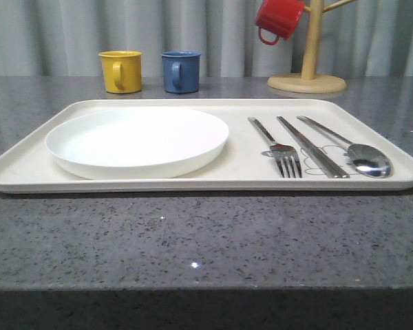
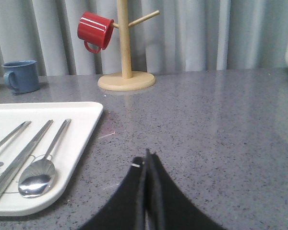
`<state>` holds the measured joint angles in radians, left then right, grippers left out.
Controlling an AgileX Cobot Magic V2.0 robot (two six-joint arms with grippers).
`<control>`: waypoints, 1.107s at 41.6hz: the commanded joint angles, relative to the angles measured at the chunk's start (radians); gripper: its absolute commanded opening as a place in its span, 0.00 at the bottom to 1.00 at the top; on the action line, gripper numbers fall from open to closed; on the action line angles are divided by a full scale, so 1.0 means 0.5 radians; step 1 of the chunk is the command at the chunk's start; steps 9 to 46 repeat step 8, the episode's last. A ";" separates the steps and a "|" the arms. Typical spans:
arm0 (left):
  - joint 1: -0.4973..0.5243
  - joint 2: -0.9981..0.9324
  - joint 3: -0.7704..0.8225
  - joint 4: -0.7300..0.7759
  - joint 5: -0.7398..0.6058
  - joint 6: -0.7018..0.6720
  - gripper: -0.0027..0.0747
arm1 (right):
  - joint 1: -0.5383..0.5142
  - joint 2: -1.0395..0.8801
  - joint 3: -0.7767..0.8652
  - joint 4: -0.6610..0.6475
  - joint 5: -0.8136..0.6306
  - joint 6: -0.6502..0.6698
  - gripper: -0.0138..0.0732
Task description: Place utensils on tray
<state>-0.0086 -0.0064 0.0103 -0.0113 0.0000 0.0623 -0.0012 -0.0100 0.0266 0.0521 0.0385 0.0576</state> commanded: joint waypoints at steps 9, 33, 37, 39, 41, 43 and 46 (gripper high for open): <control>0.004 -0.046 -0.008 -0.011 -0.162 -0.001 0.01 | -0.013 -0.034 -0.001 -0.025 -0.179 0.000 0.08; 0.004 -0.046 -0.008 -0.011 -0.162 -0.001 0.01 | -0.013 -0.034 -0.001 -0.025 -0.179 0.000 0.08; 0.004 -0.046 -0.008 -0.011 -0.162 -0.001 0.01 | -0.013 -0.034 -0.001 -0.025 -0.179 0.000 0.08; 0.004 -0.046 -0.008 -0.011 -0.162 -0.001 0.01 | -0.013 -0.034 -0.001 -0.025 -0.179 0.000 0.08; 0.004 -0.046 -0.008 -0.011 -0.162 -0.001 0.01 | -0.013 -0.034 -0.001 -0.025 -0.179 0.000 0.08; 0.004 -0.046 -0.008 -0.011 -0.162 -0.001 0.01 | -0.013 -0.034 -0.001 -0.025 -0.179 0.000 0.08; 0.004 -0.046 -0.008 -0.011 -0.162 -0.001 0.01 | -0.013 -0.034 -0.001 -0.025 -0.179 0.000 0.08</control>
